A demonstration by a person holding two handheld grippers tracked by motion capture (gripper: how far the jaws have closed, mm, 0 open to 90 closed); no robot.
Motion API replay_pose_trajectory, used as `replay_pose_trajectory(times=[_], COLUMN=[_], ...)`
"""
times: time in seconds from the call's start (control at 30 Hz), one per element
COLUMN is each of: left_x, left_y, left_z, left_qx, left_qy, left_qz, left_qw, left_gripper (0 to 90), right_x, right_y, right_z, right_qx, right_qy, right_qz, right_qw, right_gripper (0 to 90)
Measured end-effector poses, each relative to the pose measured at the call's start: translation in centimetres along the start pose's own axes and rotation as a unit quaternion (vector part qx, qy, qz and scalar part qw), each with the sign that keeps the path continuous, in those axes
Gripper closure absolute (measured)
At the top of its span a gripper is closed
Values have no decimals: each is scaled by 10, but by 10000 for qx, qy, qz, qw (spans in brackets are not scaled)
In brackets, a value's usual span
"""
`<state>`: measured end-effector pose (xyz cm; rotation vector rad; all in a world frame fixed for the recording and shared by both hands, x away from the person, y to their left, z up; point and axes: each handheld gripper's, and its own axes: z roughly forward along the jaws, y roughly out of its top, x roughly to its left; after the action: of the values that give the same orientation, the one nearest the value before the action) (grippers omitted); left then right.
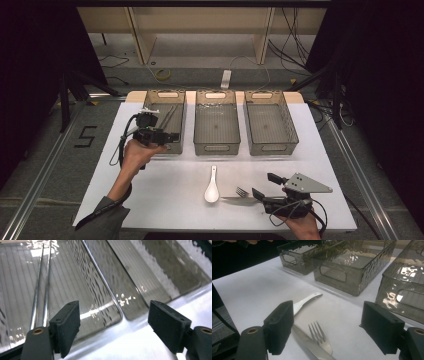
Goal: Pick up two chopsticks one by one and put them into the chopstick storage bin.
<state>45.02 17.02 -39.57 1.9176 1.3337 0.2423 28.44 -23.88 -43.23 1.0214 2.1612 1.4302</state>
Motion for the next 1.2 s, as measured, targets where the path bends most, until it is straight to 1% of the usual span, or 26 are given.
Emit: replay_pose_trajectory(times=[0.03,0.13,0.23,0.33,0.4,0.47,0.5,0.53,0.63,0.87,1.07,1.2], left_x=[-2,-7,-13,-18,-22,-27,-29,-31,-36,-46,-53,-59], left_y=[-3,-8,-10,-12,-15,-18,-19,-20,-24,-27,-29,-31], left_z=[0,0,-3,-5,-3,1,3,4,8,11,13,18], left_qx=[59,61,19,19,91,167,183,243,326,395,388,499], left_qy=[-53,-146,-300,-351,-392,-389,-395,-384,-399,-469,-496,-513], left_qz=[9,16,-22,44,77,124,116,185,248,366,390,476], left_qw=[10000,9999,9995,9994,9992,9990,9990,9988,9984,9974,9972,9963], left_gripper=[246,231,227,216,206,195,188,181,170,165,165,165], right_x=[0,0,0,0,0,0,0,0,0,0,-1,-1], right_y=[0,0,0,0,0,0,0,0,0,0,0,0], right_z=[0,-1,-2,-2,-2,-2,-2,-2,-2,-2,-3,-3], right_qx=[7,-10,-9,-22,-18,-8,-9,-11,-8,-14,-34,-18], right_qy=[-11,-21,-19,0,-3,-13,-17,-20,-26,-31,-17,-19], right_qz=[-11,1,-3,-2,-3,-6,-2,-8,-7,-7,4,7], right_qw=[10000,10000,10000,10000,10000,10000,10000,10000,10000,10000,10000,10000], right_gripper=[270,270,270,270,270,270,270,270,270,270,270,270])
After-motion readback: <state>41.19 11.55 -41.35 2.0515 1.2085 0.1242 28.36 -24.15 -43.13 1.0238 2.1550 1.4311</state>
